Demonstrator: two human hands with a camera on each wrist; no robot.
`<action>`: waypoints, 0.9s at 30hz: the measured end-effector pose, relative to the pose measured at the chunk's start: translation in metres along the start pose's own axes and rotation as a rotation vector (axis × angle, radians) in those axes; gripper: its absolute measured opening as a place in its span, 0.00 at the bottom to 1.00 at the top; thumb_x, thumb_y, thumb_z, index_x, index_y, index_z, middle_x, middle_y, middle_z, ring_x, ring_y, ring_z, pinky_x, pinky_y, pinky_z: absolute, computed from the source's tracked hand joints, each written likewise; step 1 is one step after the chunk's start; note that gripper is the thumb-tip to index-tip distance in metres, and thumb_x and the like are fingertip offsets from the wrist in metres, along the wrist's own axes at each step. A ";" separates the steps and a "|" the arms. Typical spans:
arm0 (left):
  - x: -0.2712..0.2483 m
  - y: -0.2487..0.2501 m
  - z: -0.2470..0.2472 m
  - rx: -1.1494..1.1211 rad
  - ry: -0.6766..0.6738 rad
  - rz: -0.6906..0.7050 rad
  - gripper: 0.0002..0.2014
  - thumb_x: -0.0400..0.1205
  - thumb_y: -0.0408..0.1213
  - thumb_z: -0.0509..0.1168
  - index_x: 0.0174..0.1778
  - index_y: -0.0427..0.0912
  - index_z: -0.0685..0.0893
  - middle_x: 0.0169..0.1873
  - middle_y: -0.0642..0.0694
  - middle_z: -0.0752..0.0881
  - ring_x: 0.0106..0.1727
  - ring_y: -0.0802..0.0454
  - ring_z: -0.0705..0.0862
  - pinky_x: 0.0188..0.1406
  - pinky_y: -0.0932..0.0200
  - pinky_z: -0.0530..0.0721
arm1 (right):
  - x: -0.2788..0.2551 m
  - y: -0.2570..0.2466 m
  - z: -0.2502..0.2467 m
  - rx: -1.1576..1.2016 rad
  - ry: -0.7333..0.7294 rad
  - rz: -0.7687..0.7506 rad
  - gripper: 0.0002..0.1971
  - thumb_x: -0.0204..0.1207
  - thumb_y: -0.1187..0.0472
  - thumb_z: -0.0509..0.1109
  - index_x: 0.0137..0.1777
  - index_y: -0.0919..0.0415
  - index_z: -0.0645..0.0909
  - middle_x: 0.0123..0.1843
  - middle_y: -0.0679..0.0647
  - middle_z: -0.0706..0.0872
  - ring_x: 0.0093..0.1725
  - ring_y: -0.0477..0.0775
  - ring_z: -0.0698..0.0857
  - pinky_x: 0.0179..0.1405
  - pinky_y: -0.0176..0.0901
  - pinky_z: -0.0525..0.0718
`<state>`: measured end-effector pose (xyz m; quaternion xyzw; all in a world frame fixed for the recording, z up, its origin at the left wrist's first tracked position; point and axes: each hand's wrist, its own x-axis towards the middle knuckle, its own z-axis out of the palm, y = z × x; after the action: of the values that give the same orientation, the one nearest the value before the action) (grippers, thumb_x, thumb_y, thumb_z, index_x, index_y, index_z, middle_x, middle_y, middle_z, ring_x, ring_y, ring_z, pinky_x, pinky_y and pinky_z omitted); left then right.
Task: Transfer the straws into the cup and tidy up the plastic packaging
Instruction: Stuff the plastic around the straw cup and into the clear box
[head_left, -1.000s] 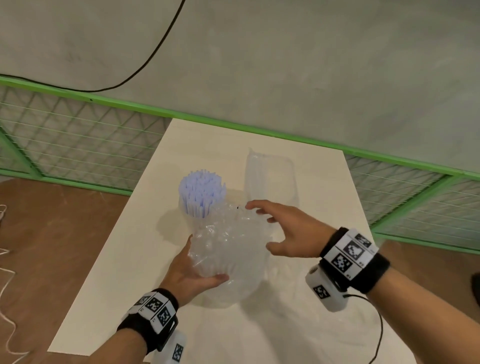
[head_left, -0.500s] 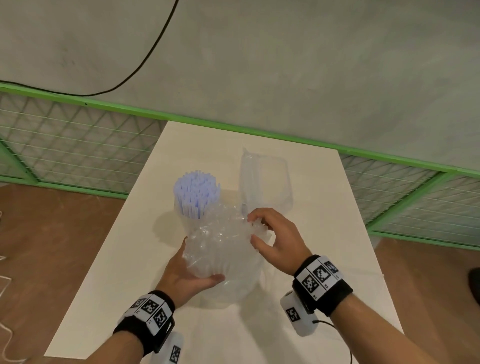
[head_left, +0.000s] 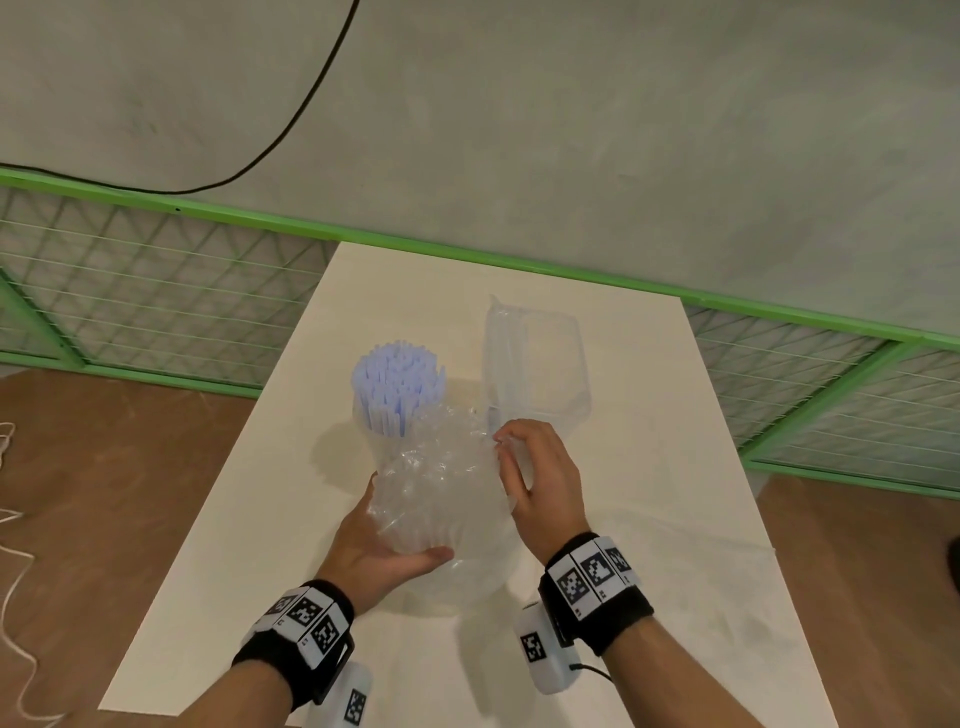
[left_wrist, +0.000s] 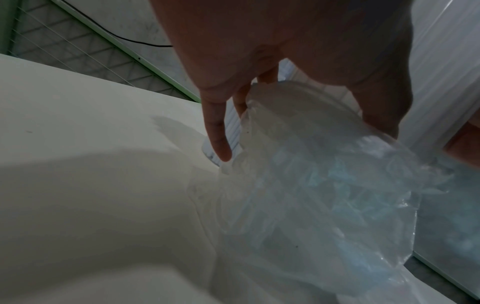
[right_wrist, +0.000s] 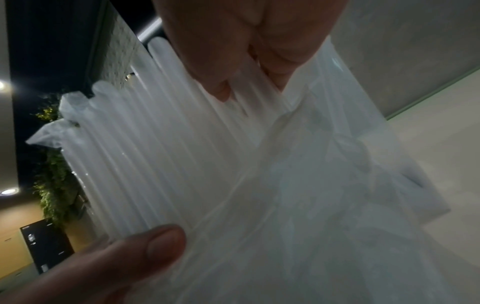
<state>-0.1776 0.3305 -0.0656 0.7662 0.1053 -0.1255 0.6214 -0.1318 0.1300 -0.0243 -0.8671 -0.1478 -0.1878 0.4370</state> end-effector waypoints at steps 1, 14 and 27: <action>0.000 -0.001 0.000 0.007 -0.003 -0.003 0.39 0.57 0.43 0.87 0.65 0.45 0.82 0.50 0.53 0.91 0.52 0.67 0.88 0.46 0.78 0.79 | 0.000 0.000 0.000 0.005 -0.001 0.028 0.07 0.83 0.61 0.64 0.57 0.59 0.81 0.54 0.49 0.85 0.56 0.41 0.82 0.58 0.27 0.76; 0.000 0.004 -0.001 -0.032 -0.028 -0.059 0.35 0.62 0.37 0.86 0.64 0.41 0.80 0.48 0.52 0.90 0.46 0.75 0.86 0.38 0.87 0.75 | 0.013 -0.013 -0.002 0.063 0.127 0.106 0.04 0.82 0.63 0.67 0.54 0.57 0.82 0.50 0.46 0.87 0.52 0.39 0.84 0.55 0.25 0.75; -0.003 0.009 -0.001 0.003 -0.011 -0.068 0.32 0.63 0.34 0.85 0.61 0.40 0.81 0.45 0.53 0.89 0.41 0.81 0.84 0.35 0.88 0.73 | 0.031 -0.017 -0.017 0.225 -0.144 0.203 0.04 0.82 0.61 0.70 0.53 0.55 0.79 0.47 0.46 0.89 0.50 0.48 0.88 0.54 0.51 0.85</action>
<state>-0.1780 0.3300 -0.0562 0.7622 0.1275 -0.1510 0.6164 -0.1147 0.1288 0.0115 -0.8345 -0.1103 -0.0622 0.5363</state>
